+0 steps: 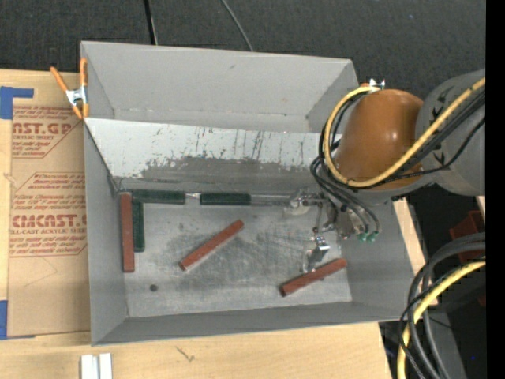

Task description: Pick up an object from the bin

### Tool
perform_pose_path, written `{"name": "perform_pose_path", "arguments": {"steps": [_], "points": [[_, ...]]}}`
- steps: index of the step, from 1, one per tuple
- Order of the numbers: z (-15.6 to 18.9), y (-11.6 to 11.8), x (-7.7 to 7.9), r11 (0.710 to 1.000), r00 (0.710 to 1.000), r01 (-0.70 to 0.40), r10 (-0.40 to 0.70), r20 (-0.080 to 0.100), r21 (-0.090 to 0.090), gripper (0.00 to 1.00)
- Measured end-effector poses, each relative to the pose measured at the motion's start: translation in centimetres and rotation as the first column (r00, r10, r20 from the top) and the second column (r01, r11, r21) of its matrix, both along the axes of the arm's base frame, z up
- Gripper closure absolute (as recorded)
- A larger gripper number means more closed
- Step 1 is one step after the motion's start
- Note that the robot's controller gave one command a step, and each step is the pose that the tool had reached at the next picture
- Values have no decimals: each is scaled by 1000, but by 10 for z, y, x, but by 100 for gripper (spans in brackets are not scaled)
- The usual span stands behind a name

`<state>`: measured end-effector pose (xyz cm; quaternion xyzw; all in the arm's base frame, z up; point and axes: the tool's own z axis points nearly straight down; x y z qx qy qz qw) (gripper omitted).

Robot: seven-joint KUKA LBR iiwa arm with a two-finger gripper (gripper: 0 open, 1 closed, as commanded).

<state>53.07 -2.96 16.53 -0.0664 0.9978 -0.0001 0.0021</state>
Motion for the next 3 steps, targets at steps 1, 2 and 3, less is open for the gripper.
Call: {"name": "perform_pose_path", "arguments": {"steps": [1, 2, 3], "points": [[-20, -33, -35, 999, 999, -45, 45, -7, -1, 0], [-45, -44, -17, 984, 984, -180, 180, -2, 0, 0], [-92, -45, -44, 994, 994, -110, 110, 18, -1, 0]]}}
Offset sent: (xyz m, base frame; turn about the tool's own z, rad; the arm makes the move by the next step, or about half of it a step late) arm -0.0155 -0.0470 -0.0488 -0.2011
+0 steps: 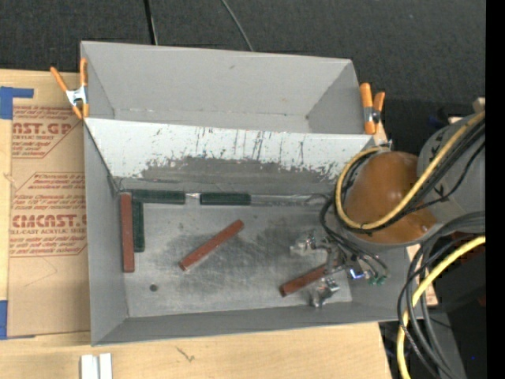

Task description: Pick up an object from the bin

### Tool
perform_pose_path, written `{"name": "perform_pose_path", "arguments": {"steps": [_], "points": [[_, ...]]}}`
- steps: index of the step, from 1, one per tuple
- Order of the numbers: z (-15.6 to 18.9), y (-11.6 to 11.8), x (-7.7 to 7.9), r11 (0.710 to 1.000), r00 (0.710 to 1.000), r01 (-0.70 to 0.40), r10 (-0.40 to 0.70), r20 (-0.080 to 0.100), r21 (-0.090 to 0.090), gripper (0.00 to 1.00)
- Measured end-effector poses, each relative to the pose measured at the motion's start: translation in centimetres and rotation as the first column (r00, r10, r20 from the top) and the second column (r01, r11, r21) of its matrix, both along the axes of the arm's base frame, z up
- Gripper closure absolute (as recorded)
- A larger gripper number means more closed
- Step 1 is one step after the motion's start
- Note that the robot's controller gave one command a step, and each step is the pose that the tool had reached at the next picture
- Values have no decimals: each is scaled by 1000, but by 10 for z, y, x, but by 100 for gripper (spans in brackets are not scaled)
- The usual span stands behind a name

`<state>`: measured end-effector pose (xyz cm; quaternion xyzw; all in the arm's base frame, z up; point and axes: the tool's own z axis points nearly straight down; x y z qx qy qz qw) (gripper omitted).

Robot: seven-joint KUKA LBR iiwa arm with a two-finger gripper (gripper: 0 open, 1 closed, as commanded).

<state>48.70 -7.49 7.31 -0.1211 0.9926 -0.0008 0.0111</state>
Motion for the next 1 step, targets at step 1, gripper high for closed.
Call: {"name": "perform_pose_path", "arguments": {"steps": [1], "points": [[2, -3, -1, 997, 997, -80, 80, -11, -1, 100]]}}
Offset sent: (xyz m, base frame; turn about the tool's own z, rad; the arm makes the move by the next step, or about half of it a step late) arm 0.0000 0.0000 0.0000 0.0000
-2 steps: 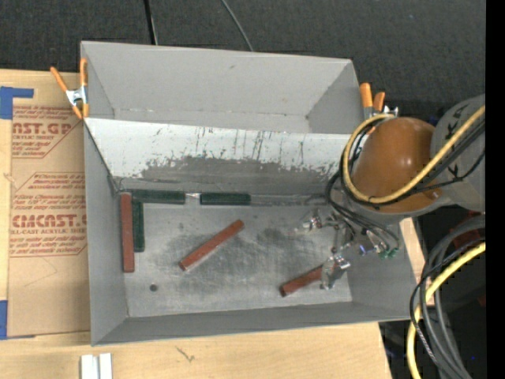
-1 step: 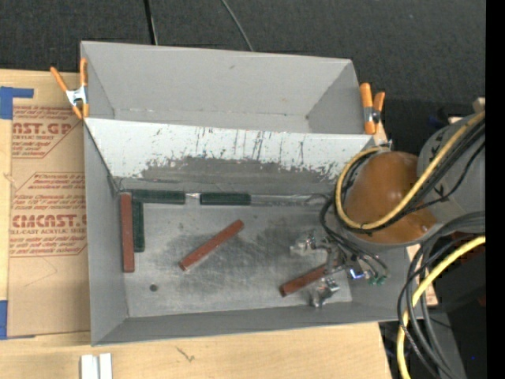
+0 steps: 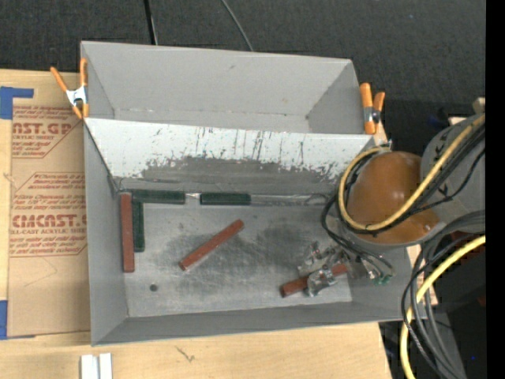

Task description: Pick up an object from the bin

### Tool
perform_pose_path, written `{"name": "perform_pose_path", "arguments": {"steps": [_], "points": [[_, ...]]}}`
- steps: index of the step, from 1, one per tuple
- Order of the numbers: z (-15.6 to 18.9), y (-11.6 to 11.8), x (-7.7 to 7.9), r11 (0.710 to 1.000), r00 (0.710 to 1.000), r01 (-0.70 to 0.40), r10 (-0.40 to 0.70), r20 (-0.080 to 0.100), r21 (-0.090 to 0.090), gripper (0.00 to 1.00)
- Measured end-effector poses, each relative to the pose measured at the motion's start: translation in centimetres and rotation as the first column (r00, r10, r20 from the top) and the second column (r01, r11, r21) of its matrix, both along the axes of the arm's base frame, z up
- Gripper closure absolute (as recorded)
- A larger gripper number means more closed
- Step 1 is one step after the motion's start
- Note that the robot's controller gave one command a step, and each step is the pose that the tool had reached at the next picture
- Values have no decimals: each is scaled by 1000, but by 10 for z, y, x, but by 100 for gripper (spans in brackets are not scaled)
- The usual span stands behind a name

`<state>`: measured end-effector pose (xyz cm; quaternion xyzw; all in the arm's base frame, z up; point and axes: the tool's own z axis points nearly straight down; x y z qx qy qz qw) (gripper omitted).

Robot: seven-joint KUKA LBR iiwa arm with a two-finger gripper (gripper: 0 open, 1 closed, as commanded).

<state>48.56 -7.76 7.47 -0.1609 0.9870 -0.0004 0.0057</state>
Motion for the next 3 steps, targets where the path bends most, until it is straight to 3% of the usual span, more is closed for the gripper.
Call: {"name": "perform_pose_path", "arguments": {"steps": [1, 2, 3], "points": [[0, 0, 0, 1000, 1000, -14, 14, 1, 0, 100], [11, 0, -3, 1000, 1000, -17, 17, -14, 1, 100], [39, 0, -5, 1000, 1000, -14, 14, -17, 1, 100]]}}
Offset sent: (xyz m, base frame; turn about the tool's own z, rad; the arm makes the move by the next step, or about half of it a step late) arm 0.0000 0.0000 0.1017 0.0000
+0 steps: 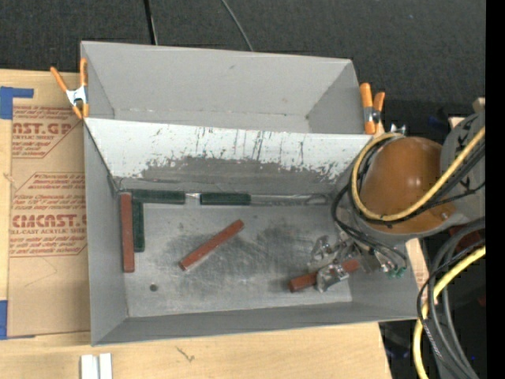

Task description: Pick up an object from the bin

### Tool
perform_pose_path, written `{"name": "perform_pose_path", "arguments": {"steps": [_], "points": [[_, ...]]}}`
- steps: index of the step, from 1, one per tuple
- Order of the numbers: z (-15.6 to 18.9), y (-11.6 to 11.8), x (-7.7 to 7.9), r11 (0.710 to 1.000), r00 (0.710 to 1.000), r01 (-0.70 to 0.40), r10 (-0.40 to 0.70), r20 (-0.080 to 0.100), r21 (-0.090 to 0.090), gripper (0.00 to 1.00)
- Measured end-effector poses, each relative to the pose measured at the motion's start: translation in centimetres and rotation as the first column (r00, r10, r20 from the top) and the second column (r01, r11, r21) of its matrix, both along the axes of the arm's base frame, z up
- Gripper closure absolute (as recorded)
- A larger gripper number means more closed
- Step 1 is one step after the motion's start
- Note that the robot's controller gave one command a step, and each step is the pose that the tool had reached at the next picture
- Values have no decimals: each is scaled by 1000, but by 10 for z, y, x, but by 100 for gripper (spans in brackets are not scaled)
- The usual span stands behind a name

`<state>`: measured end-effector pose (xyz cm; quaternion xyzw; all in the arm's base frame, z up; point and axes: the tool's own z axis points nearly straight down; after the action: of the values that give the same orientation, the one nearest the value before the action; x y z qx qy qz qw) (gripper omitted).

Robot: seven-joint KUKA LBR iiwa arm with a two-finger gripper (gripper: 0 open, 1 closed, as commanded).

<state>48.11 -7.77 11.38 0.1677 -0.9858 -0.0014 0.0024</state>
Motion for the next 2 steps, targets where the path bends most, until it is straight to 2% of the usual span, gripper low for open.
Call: {"name": "perform_pose_path", "arguments": {"steps": [2], "points": [[29, 1, 2, 1000, 1000, -1, 1, 9, -2, 100]]}}
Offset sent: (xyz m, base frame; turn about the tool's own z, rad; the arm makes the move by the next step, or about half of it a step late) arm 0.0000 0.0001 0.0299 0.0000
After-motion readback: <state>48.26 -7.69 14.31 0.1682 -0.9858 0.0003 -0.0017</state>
